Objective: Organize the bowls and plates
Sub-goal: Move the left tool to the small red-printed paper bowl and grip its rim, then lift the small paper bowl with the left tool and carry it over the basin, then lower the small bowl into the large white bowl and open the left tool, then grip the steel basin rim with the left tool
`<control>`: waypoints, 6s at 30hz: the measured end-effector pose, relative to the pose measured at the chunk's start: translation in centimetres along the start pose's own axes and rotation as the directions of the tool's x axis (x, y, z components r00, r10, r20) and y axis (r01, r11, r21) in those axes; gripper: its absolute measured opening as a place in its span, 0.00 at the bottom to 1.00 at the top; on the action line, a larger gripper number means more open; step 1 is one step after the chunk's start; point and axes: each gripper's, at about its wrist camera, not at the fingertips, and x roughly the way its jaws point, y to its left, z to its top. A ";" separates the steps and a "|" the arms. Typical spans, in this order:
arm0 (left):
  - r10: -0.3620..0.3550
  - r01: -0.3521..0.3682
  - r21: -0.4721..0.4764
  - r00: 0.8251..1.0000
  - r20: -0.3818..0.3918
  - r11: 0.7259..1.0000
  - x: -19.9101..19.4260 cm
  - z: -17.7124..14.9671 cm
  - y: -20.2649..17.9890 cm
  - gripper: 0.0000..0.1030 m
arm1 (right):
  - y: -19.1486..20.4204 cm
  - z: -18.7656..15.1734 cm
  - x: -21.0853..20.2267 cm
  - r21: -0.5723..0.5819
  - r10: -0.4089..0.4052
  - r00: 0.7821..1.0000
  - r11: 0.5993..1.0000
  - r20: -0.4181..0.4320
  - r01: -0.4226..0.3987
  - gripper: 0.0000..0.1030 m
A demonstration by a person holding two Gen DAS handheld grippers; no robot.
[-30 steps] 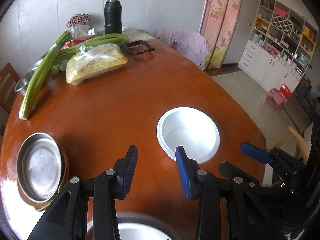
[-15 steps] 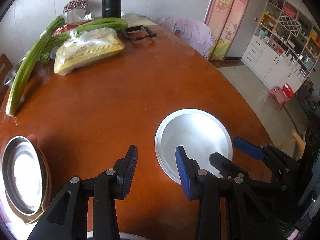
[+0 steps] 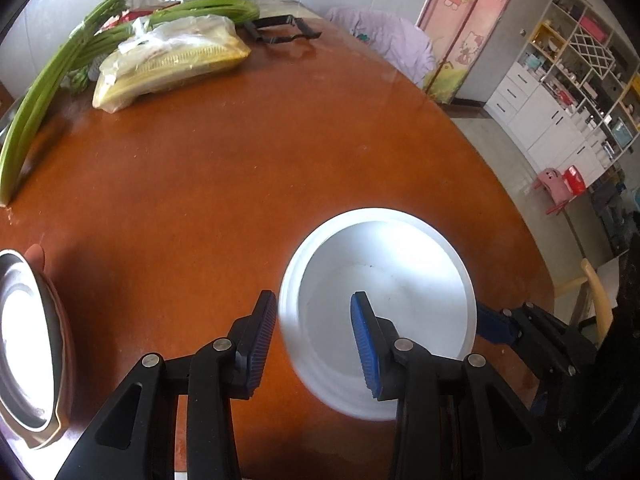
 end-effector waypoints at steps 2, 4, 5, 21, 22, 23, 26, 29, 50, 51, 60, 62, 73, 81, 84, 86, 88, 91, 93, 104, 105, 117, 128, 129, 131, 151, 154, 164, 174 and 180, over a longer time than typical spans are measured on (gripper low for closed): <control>0.000 0.000 0.004 1.000 -0.019 1.000 0.2 -0.2 0.1 0.37 | 0.4 -0.2 0.0 -0.001 0.014 1.000 1.000 -0.005 -0.014 0.49; -0.002 0.002 0.002 1.000 -0.023 1.000 0.2 -0.3 0.3 0.37 | 0.8 -0.3 -0.1 -0.002 0.018 1.000 1.000 -0.008 -0.018 0.50; -0.005 0.005 -0.001 1.000 -0.026 1.000 0.2 -0.3 0.4 0.37 | 1.0 -0.4 -0.1 -0.004 0.015 1.000 1.000 -0.008 -0.015 0.50; -0.033 0.033 0.006 0.999 0.017 0.999 -2.8 -1.8 0.9 0.37 | 2.8 -0.7 -1.6 -0.021 0.006 1.000 1.000 -0.003 -0.006 0.50; -0.035 0.035 0.004 0.999 0.026 0.999 -3.2 -2.0 1.0 0.37 | 3.1 -0.7 -1.9 -0.026 0.002 1.000 1.000 0.000 -0.002 0.50; -0.035 0.035 0.006 0.999 0.032 0.999 -3.5 -2.0 1.0 0.37 | 3.4 -0.7 -2.2 -0.032 -0.001 1.000 0.999 0.005 0.001 0.50; -0.044 0.044 0.004 0.997 0.058 0.999 -5.1 -2.4 1.3 0.37 | 4.4 -0.6 -3.2 -0.051 -0.010 1.000 0.999 0.021 0.011 0.50; -0.055 0.055 0.003 0.994 0.097 0.998 -7.0 -3.0 1.6 0.37 | 5.6 -0.4 -4.5 -0.075 -0.016 0.999 0.997 0.051 0.019 0.50; -0.026 0.033 -0.025 0.968 0.248 0.999 -17.1 -8.0 4.0 0.37 | 13.4 -0.9 -10.3 -0.190 0.037 0.989 0.982 0.142 -0.009 0.50; -0.021 0.029 -0.031 0.968 0.250 0.999 -17.4 -8.3 4.2 0.37 | 13.6 -1.0 -10.3 -0.193 0.040 0.989 0.981 0.141 -0.013 0.50; -0.014 0.027 -0.049 0.967 0.255 0.998 -18.4 -10.5 5.1 0.37 | 15.4 -2.7 -11.2 -0.229 0.070 0.990 0.973 0.123 -0.040 0.50; -0.011 0.025 -0.055 0.969 0.247 0.998 -18.2 -10.9 5.2 0.37 | 15.5 -3.1 -11.0 -0.232 0.077 0.991 0.971 0.107 -0.050 0.50; -0.003 0.016 -0.063 0.979 0.203 0.998 -16.4 -12.6 5.3 0.37 | 15.5 -5.0 -10.3 -0.245 0.080 0.995 0.968 0.062 -0.062 0.50; 0.008 0.006 -0.078 0.985 0.174 0.997 -14.9 -13.7 5.5 0.37 | 15.0 -6.1 -9.0 -0.245 0.079 0.997 0.967 0.020 -0.071 0.50; 0.016 -0.003 -0.084 0.987 0.162 0.996 -14.4 -13.9 5.6 0.37 | 14.9 -6.4 -8.7 -0.246 0.081 0.997 0.966 0.011 -0.076 0.50; 0.018 -0.004 -0.090 0.988 0.156 0.996 -14.1 -14.0 5.6 0.37 | 14.8 -6.5 -8.6 -0.246 0.085 0.996 0.966 0.007 -0.081 0.50; 0.021 -0.007 -0.092 0.988 0.152 0.996 -13.9 -14.1 5.7 0.37 | 14.8 -6.6 -8.4 -0.244 0.087 0.996 0.966 0.001 -0.084 0.50; 0.027 -0.013 -0.093 0.989 0.147 0.996 -13.5 -14.3 5.6 0.37 | 14.6 -6.8 -7.9 -0.243 0.084 0.996 0.966 -0.009 -0.084 0.50; 0.028 -0.014 -0.094 0.990 0.141 0.995 -13.3 -14.5 5.7 0.37 | 14.7 -7.0 -7.7 -0.244 0.079 0.997 0.967 -0.015 -0.080 0.50; 0.034 -0.021 -0.108 0.992 0.120 0.994 -12.3 -14.8 6.3 0.37 | 15.2 -7.4 -6.8 -0.262 0.058 0.998 0.963 -0.031 -0.064 0.50; 0.033 -0.020 -0.111 0.993 0.118 0.994 -12.3 -14.8 6.4 0.37 | 15.2 -7.4 -6.7 -0.263 0.057 0.998 0.963 -0.033 -0.063 0.50; 0.032 -0.019 -0.115 0.994 0.109 0.993 -11.8 -15.0 6.6 0.37 | 15.1 -7.3 -6.2 -0.276 0.031 0.999 0.960 -0.037 -0.040 0.50; 0.034 -0.020 -0.120 0.992 0.120 0.993 -12.2 -15.1 6.7 0.37 | 15.0 -7.3 -6.9 -0.276 0.033 0.999 0.961 -0.016 -0.036 0.51; 0.034 -0.019 -0.120 0.992 0.121 0.993 -12.2 -15.1 6.8 0.37 | 15.0 -7.3 -6.9 -0.275 0.035 0.999 0.961 -0.016 -0.038 0.51; 0.033 -0.018 -0.121 0.992 0.124 0.992 -12.3 -15.1 6.8 0.37 | 14.9 -7.2 -7.0 -0.272 0.036 0.999 0.961 -0.012 -0.038 0.51; 0.027 -0.005 -0.130 0.985 0.172 0.992 -14.1 -15.1 7.3 0.39 | 14.9 -7.1 -8.8 -0.264 0.045 0.998 0.964 0.045 -0.032 0.56; 0.041 -0.017 -0.134 0.983 0.177 0.991 -14.2 -15.1 7.6 0.39 | 14.8 -6.9 -9.2 -0.261 0.042 0.997 0.965 0.058 -0.025 0.58; 0.080 -0.056 -0.140 0.981 0.176 0.989 -13.9 -15.2 8.0 0.39 | 14.2 -6.4 -8.9 -0.251 0.008 0.998 0.968 0.068 0.010 0.62; 0.051 -0.024 -0.156 0.984 0.171 0.987 -13.1 -15.2 8.3 0.40 | 13.5 -6.4 -7.7 -0.236 -0.015 0.999 0.971 0.047 0.025 0.62; 0.049 -0.023 -0.167 0.987 0.154 0.986 -12.0 -15.3 8.6 0.40 | 12.6 -6.4 -6.4 -0.201 -0.007 1.000 0.980 0.004 0.008 0.62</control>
